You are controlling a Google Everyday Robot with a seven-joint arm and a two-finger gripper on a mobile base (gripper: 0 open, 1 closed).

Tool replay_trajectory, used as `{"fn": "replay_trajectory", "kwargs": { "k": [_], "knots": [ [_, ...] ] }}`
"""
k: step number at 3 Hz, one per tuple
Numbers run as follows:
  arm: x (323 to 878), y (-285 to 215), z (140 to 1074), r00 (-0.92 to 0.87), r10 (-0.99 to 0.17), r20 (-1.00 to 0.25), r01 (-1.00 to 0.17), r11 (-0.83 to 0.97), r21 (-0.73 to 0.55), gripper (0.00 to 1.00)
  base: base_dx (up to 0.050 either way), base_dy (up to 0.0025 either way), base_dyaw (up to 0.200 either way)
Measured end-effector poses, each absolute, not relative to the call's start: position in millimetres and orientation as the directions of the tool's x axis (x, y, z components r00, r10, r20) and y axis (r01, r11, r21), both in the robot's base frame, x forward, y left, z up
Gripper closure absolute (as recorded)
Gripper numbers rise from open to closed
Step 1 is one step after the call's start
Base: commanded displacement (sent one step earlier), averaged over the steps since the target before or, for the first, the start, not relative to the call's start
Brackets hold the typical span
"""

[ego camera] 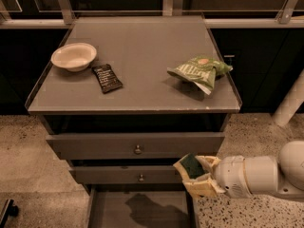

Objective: Place sponge into bottom drawer

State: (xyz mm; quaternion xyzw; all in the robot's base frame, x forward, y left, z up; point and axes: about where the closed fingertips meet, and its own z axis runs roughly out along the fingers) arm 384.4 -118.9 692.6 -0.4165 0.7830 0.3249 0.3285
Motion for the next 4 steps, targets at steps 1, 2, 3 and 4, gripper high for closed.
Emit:
{"fn": "replay_trajectory", "kwargs": {
  "k": [1,2,3,4],
  "knots": [
    [384,-119,693,-0.437,-0.439,-0.785,-0.866,0.442,0.235,1.0,0.0,0.0,0.0],
    [387,-109,654,-0.472,-0.399,-0.786,-0.845,0.459,0.275,1.0,0.0,0.0,0.0],
    [383,-79,575,-0.507,-0.361,-0.783,-0.827,0.46,0.323,1.0,0.0,0.0,0.0],
    [389,-61,504,-0.557,-0.333,-0.761,-0.788,0.501,0.358,1.0,0.0,0.0,0.0]
  ]
}}
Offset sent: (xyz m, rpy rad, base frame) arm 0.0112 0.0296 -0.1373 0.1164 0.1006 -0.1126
